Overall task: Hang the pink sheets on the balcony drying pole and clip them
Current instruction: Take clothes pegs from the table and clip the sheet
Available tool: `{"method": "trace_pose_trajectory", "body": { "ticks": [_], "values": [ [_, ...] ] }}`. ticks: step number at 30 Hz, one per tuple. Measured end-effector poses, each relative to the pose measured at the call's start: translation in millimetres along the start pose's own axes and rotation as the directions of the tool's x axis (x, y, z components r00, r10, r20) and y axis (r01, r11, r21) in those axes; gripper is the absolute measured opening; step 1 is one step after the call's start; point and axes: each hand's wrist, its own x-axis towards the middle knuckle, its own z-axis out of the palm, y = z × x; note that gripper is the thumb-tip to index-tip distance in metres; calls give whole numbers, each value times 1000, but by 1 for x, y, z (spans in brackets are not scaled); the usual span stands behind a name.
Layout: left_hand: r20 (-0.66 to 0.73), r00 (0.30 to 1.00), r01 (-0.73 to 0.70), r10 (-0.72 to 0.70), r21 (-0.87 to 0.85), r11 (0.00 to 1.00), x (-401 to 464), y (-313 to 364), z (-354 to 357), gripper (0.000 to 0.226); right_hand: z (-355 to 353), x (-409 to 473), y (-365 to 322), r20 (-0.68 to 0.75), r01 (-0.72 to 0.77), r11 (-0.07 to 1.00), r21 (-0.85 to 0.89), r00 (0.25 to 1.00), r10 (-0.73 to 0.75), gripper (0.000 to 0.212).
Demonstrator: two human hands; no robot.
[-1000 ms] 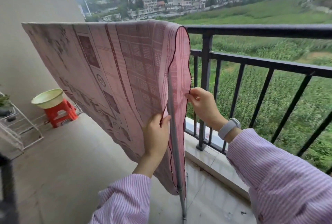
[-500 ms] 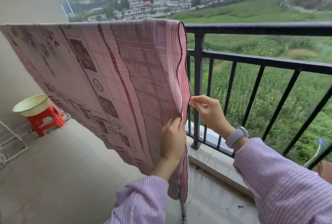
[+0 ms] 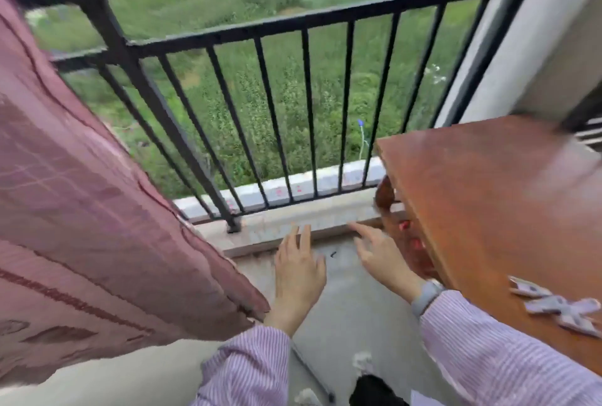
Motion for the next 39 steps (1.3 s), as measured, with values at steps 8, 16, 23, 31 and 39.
{"method": "trace_pose_trajectory", "body": {
  "ticks": [8, 16, 23, 31, 39],
  "values": [
    [475, 801, -427, 363, 28, 904, 0, 98, 125, 51, -73, -128, 148, -321, -573, 819, 9, 774, 545, 33],
    [677, 591, -619, 438, 32, 785, 15, 173, 227, 55, -135, -122, 248, -476, -714, 646, -271, 683, 555, 36],
    [768, 536, -648, 350, 109, 754, 33, 179, 255, 58, -167, -86, 294, -434, -777, 522, -353, 630, 644, 33],
    [740, 557, -292, 377, -251, 923, 53, 184, 233, 50, -167, -89, 257, -280, -636, 767, 82, 724, 630, 14],
    [464, 823, 68, 326, -652, 755, 67, 139, 113, 15, -119, -18, 120, -318, -214, 919, 332, 892, 323, 23]
  ]
}}
